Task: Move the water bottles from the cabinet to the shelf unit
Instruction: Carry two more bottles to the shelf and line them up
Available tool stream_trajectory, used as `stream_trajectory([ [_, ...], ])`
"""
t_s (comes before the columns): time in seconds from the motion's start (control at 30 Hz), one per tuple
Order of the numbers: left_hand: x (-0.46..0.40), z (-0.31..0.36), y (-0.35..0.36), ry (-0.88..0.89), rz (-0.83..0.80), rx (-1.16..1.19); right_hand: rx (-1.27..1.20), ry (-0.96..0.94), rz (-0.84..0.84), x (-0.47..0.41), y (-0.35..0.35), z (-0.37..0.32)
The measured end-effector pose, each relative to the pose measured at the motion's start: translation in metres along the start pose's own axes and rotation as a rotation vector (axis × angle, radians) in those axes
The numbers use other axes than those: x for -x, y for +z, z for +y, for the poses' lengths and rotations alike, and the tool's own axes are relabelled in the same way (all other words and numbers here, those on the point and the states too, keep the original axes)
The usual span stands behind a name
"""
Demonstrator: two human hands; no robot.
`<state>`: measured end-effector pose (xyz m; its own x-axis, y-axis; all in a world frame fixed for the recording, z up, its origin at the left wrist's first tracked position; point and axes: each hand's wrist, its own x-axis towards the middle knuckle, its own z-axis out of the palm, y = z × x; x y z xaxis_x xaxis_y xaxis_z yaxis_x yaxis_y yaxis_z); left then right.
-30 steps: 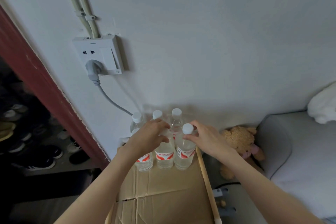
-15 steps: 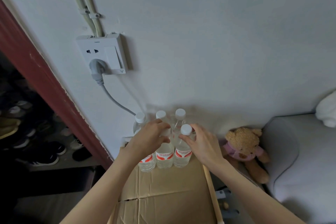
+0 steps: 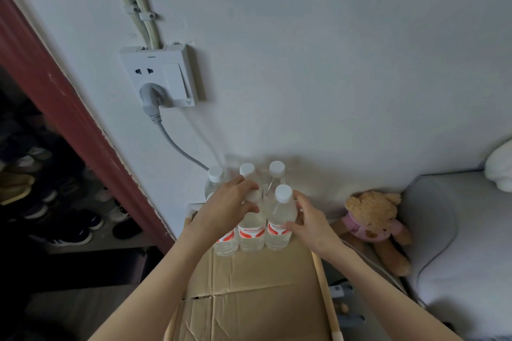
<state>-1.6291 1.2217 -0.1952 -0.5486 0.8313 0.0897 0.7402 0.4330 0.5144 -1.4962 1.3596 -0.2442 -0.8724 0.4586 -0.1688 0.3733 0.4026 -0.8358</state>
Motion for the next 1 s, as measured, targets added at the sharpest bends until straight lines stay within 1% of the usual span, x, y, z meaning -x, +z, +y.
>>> stream_trajectory([
  [0.1, 0.002, 0.001, 0.0, 0.002, 0.009, 0.006, -0.015, -0.022, 0.026, 0.001, 0.004, 0.002],
  [0.23, 0.005, 0.0, 0.0, 0.022, 0.003, -0.055, -0.004, -0.001, 0.04, -0.001, 0.006, 0.008],
  [0.43, 0.003, -0.003, 0.001, 0.112, 0.01, -0.314, 0.043, -0.025, 0.002, 0.002, 0.002, 0.008],
  [0.57, 0.008, -0.007, 0.004, 0.187, 0.038, -0.434, 0.137, -0.07, -0.057, 0.01, -0.007, -0.001],
  [0.63, 0.014, -0.008, 0.006, 0.196, 0.076, -0.467, 0.215, -0.043, -0.021, 0.013, -0.008, 0.002],
  [0.7, 0.026, -0.008, 0.011, 0.187, 0.104, -0.448, 0.277, -0.001, 0.067, 0.018, -0.009, 0.006],
  [0.8, 0.053, -0.007, 0.017, 0.144, 0.164, -0.408, 0.374, -0.046, 0.133, 0.036, -0.004, 0.012],
  [0.9, 0.09, -0.005, 0.027, 0.027, 0.189, -0.388, 0.467, -0.137, 0.166, 0.054, 0.007, 0.029],
  [1.0, 0.137, -0.009, 0.049, -0.157, 0.205, -0.376, 0.549, -0.145, 0.084, 0.073, 0.025, 0.053],
])
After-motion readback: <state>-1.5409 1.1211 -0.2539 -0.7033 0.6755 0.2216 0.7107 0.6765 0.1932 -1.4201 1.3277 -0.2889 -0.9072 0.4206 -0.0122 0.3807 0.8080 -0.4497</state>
